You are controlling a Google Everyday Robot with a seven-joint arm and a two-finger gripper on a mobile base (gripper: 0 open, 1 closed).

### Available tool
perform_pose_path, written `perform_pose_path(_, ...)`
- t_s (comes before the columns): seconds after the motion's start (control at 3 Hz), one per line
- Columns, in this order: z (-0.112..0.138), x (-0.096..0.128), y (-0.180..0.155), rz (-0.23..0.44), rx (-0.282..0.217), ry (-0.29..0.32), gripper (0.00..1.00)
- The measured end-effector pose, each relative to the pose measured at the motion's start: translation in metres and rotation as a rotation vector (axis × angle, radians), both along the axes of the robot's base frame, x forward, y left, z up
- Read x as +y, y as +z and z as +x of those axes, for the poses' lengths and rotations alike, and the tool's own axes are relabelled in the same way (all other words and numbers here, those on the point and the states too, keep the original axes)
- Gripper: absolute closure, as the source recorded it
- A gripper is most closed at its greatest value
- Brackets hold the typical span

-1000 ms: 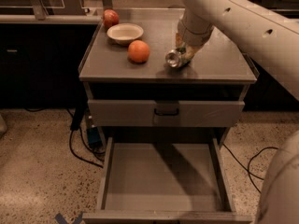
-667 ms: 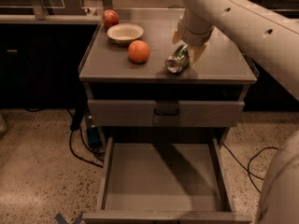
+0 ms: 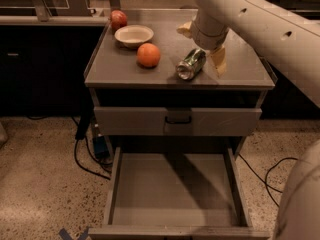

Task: Pick green can from middle drawer and place on counter

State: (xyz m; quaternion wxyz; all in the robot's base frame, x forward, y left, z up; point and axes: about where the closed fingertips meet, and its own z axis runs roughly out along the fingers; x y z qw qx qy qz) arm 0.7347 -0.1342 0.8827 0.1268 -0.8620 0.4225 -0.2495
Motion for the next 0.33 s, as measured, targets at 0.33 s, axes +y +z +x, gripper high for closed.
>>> perform_pose_path(0.33, -0.0069, -0.0138, 0.0171, 0.059, -0.010, -0.021, 0.00)
